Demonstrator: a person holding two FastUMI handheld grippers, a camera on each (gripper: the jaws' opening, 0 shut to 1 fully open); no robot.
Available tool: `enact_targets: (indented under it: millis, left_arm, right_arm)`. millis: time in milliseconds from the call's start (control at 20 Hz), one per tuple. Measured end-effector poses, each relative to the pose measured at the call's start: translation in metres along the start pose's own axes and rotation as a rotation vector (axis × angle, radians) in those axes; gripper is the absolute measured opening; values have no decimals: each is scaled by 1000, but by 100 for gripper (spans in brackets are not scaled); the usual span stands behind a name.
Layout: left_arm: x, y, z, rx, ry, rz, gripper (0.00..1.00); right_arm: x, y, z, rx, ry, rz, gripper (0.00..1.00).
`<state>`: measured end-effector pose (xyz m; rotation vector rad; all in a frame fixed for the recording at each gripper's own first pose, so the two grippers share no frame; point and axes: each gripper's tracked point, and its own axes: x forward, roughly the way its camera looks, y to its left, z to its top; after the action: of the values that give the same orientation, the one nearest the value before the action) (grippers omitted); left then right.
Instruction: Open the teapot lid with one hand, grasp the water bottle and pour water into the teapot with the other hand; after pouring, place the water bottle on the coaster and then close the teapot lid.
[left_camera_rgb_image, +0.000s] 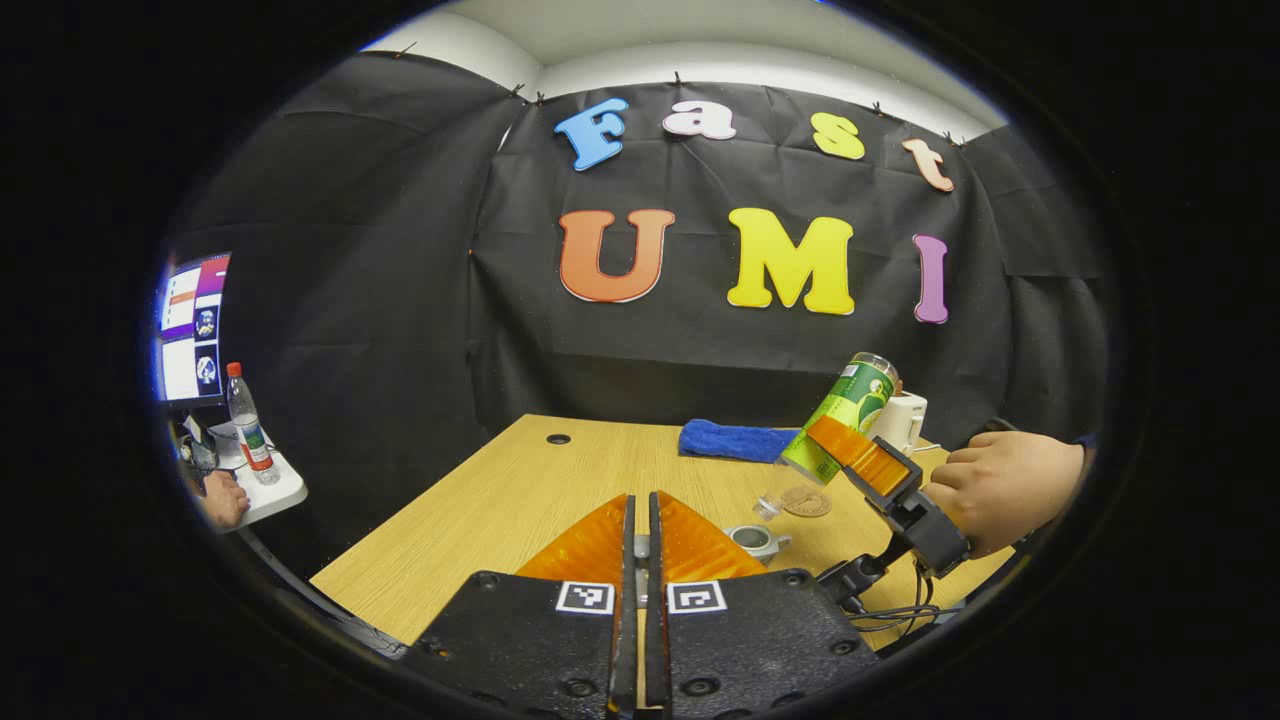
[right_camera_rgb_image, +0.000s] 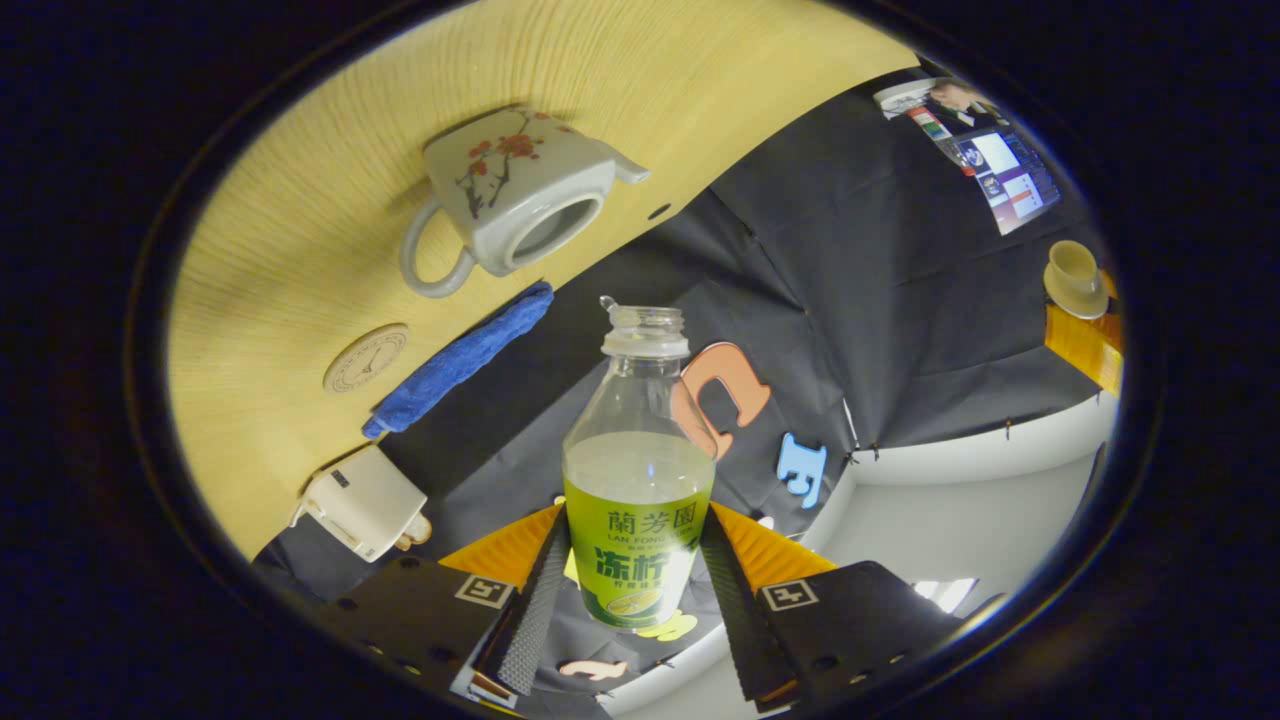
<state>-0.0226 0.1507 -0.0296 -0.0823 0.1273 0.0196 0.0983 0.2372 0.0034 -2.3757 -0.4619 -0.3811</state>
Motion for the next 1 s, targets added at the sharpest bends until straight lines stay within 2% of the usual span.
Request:
enact_targets:
  millis: [200,600,650,850,900,950,1000]
  left_arm:
    - [1,0,-1,8,3,4,5]
    - [2,1,-3,16,9,11,5]
    - [3,2,-3,17,8,11,5]
    - [6,-1,-7,5,19,0,5]
    - [7,0,-7,6,20,2,6]
    - [7,2,-7,6,19,5,5]
    - [7,2,-5,1,15,6,5]
  right_arm:
    - [0,0,1,1,-4,-8,77]
    - [0,10,2,17,-4,2,74]
    - [0,12,2,31,-6,9,77]
    - [-1,31,4,161,-7,69,74]
    - [0,38,4,204,-1,96,77]
    - [0,49,4,260,5,138,74]
    - [-3,59,5,315,8,179,78]
